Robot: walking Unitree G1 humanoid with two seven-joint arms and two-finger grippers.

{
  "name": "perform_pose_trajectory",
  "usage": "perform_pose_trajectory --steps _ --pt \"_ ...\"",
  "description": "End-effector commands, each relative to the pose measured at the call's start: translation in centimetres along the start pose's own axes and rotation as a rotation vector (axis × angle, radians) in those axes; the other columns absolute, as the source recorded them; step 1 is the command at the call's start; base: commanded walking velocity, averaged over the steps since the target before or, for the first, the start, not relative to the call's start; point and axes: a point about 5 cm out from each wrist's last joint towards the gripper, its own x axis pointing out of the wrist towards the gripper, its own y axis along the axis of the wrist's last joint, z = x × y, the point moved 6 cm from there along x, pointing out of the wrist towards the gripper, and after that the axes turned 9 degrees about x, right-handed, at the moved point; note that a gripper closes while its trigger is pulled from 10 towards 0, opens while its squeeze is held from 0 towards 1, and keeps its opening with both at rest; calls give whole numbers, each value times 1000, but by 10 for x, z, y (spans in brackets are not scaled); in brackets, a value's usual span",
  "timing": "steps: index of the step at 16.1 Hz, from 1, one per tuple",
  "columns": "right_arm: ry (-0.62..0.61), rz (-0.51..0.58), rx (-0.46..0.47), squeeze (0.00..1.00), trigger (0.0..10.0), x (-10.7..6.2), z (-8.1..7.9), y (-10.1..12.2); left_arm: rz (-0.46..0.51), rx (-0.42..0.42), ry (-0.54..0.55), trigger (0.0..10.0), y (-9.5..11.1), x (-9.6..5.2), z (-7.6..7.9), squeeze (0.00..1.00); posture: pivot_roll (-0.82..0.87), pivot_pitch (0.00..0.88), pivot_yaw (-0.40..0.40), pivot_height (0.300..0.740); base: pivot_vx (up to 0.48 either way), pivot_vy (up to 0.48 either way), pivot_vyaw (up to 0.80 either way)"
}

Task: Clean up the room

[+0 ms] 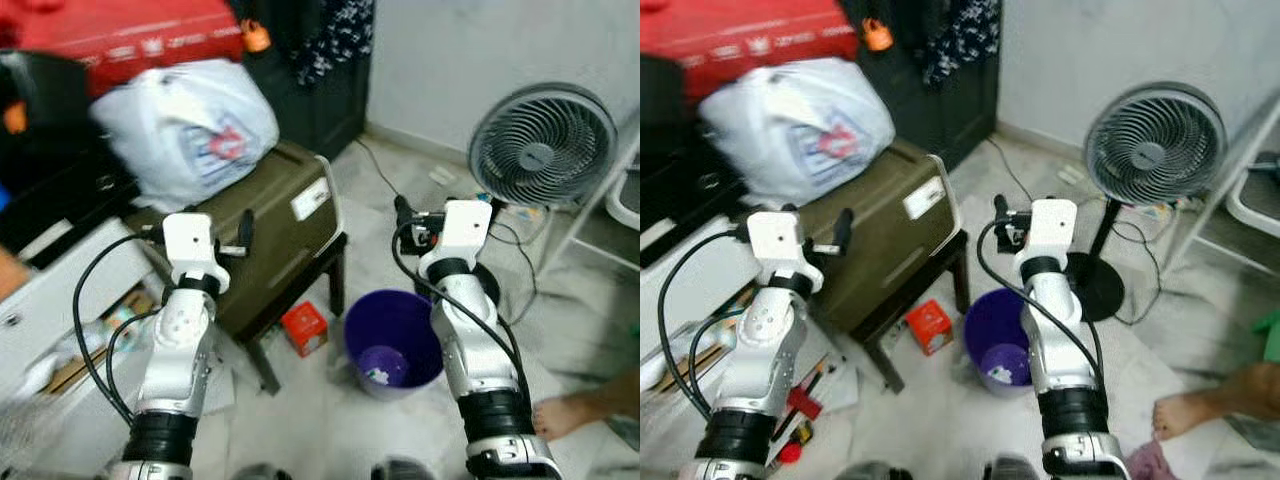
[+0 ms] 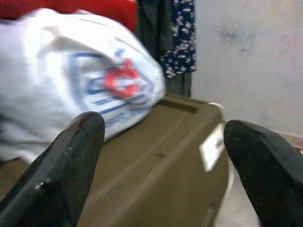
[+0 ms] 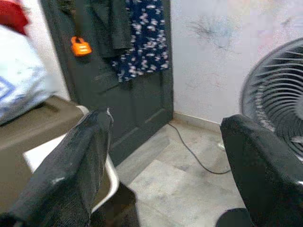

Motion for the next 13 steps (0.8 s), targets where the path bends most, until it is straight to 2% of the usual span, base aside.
perform_pose_trajectory --steps 1,4,13 --pt "-16 3 2 0 10000 1 7 2 -11 1 0 10000 -2 0 3 0 -16 52 50 740 0 0 0" --pt "-1 10 -21 0 10000 1 3 3 -16 2 7 10000 -3 0 3 0 -15 51 50 740 0 0 0" --pt "8 0 -32 0 10000 -1 2 0 -32 -3 17 10000 -6 -1 4 0 -15 69 49 740 0 0 800"
